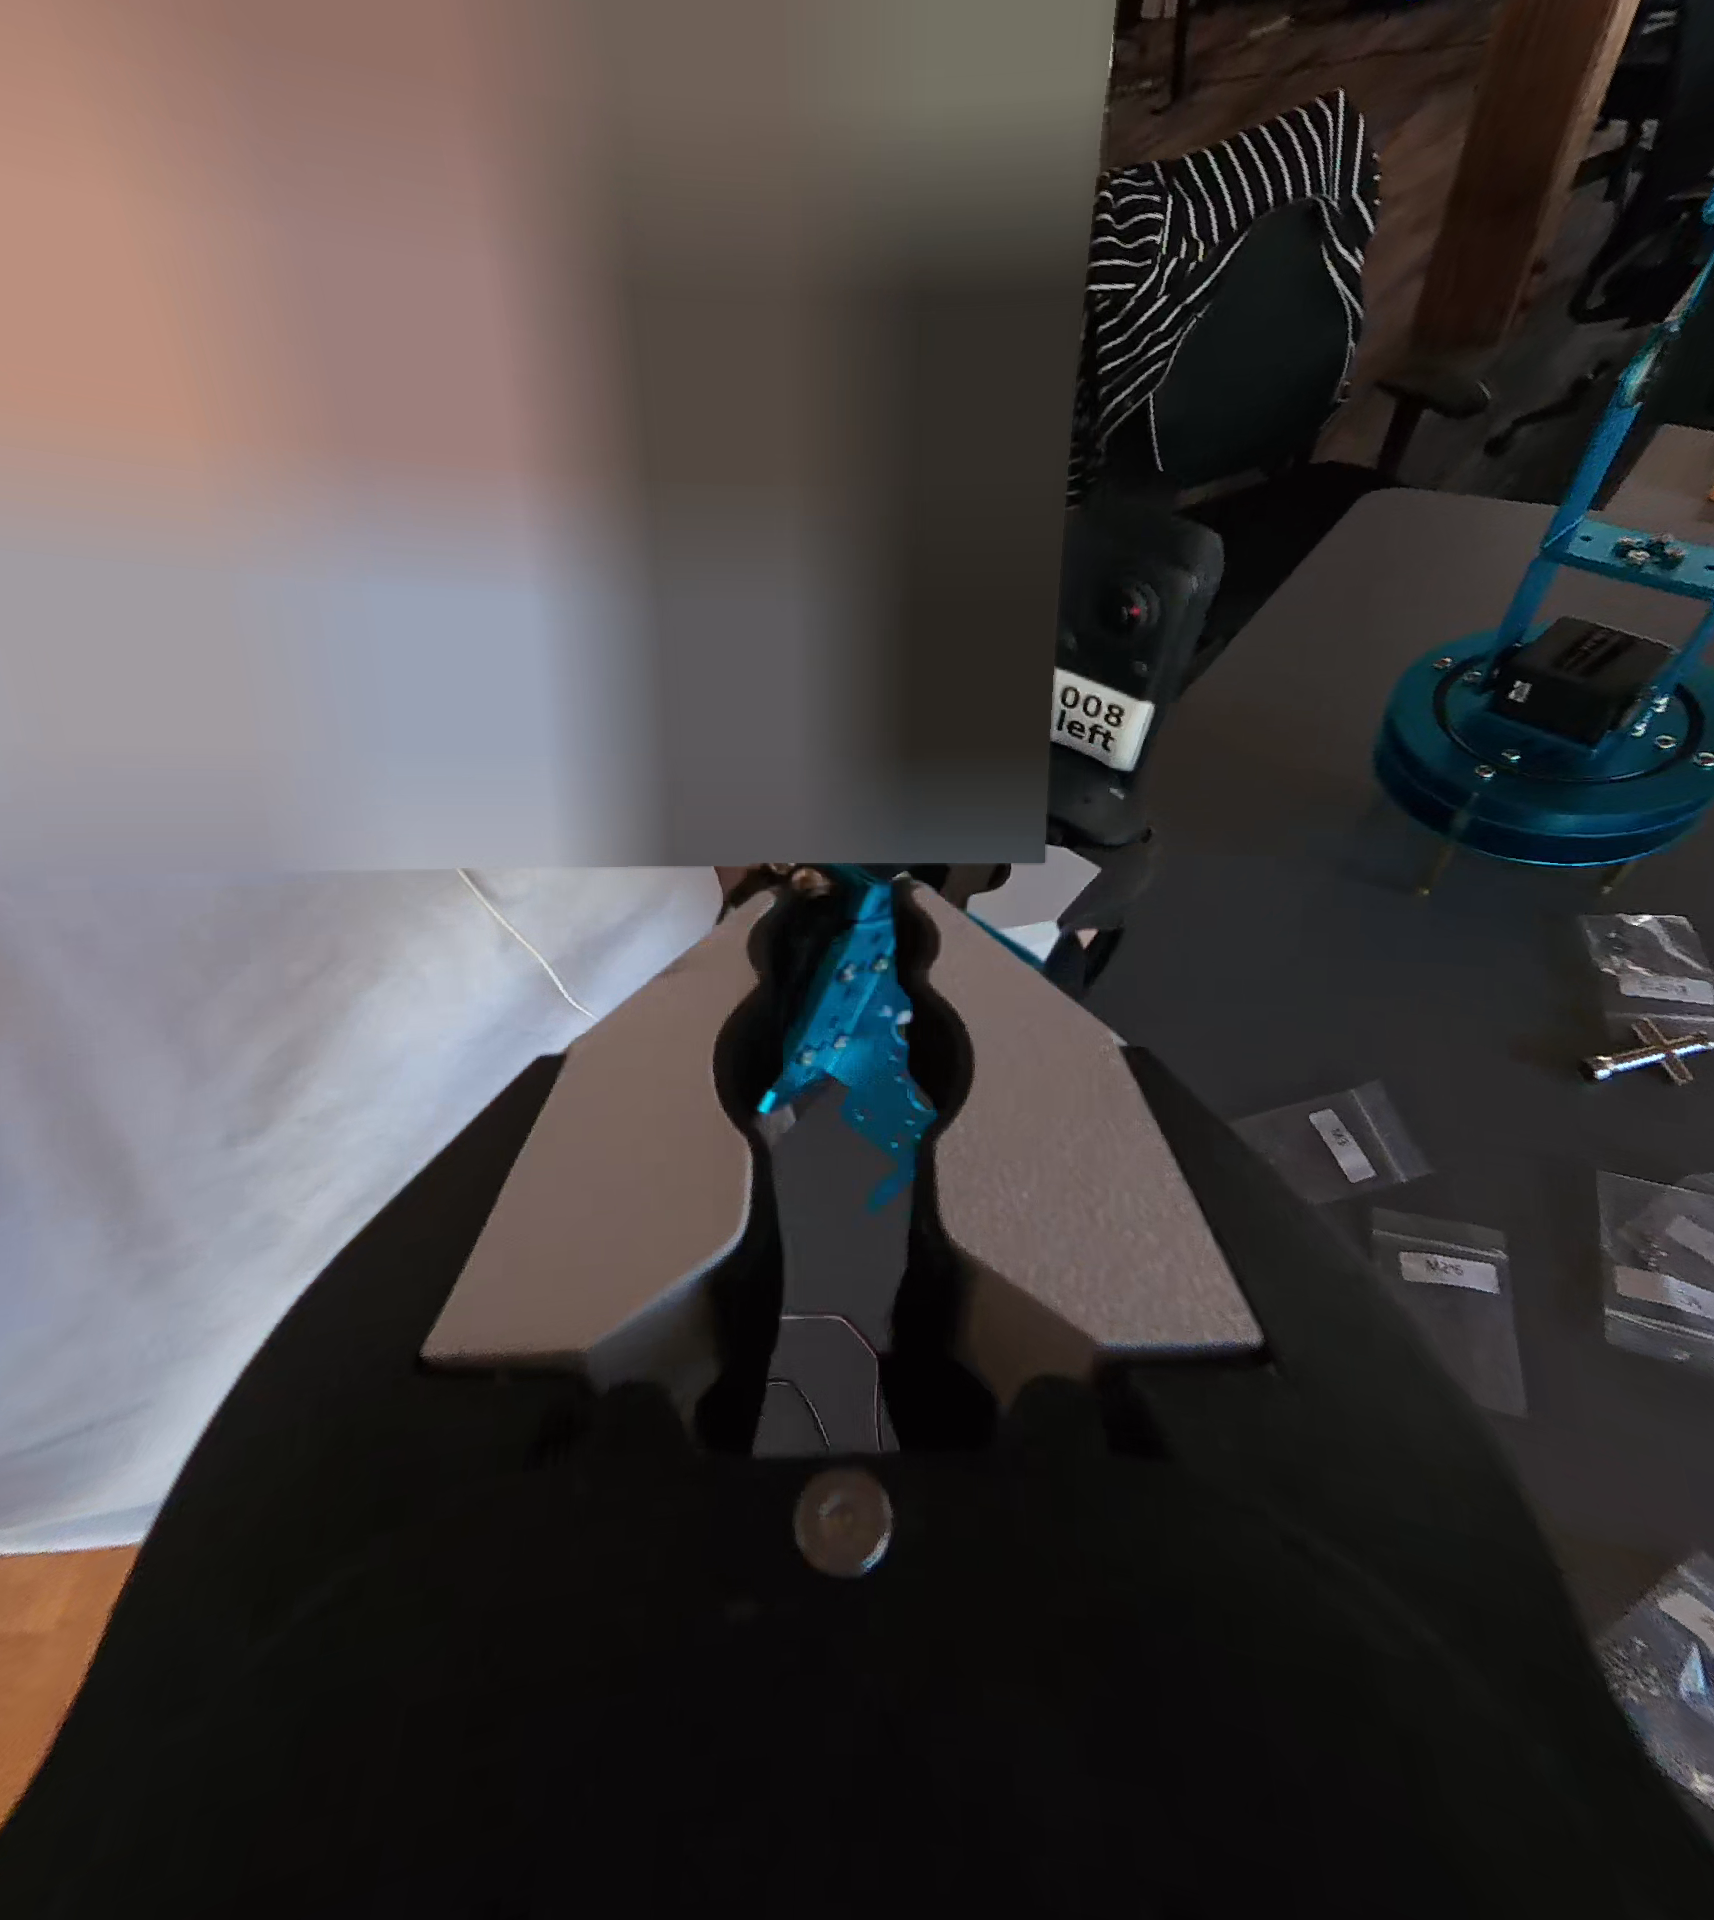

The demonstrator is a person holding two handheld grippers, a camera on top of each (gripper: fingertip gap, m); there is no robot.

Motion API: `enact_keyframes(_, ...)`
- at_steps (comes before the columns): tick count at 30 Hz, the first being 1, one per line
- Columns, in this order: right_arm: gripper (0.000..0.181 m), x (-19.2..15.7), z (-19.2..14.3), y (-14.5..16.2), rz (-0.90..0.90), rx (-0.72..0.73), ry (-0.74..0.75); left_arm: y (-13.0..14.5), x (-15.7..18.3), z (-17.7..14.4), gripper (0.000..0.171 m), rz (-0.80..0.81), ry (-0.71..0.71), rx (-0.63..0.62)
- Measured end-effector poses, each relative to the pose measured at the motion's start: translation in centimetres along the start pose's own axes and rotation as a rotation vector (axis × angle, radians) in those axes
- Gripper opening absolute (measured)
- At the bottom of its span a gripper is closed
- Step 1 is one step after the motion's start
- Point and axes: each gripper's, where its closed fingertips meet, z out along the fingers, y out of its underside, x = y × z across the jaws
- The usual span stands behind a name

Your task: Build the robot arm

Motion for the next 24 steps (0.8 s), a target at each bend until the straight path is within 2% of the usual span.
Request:
enact_keyframes(2, 0.021, -0.4, -0.2, 0.1, -0.021, 0.004, -0.037, 0.4, 0.8, 0.2, 0.024, -0.026, 0.067, 0.003)
enact_keyframes(5, 0.021, -2.4, -0.5, -0.3, -0.074, 0.01, -0.188, 1.2, 1.7, 0.5, 0.024, -0.057, 0.159, -0.034)
enact_keyframes(7, 0.021, -3.5, -0.2, -0.1, -0.077, -0.039, -0.289, 1.9, 1.7, 0.8, 0.025, -0.075, 0.186, -0.077)
enact_keyframes(11, 0.018, -4.3, 0.5, 1.5, -0.057, -0.201, -0.398, 2.7, 1.8, 1.5, 0.025, -0.094, 0.228, -0.144)
enact_keyframes(13, 0.012, -4.8, 0.4, 2.1, -0.048, -0.253, -0.438, 2.7, 2.0, 1.9, 0.025, -0.094, 0.238, -0.152)
enact_keyframes(19, 0.012, -5.6, 0.0, 2.4, -0.045, -0.298, -0.48, 2.9, 2.4, 2.4, 0.025, -0.103, 0.255, -0.165)
enact_keyframes(24, 0.011, -6.5, -0.1, 3.0, 0.011, -0.353, -0.569, 3.4, 2.9, 2.8, 0.025, -0.1, 0.275, -0.203)
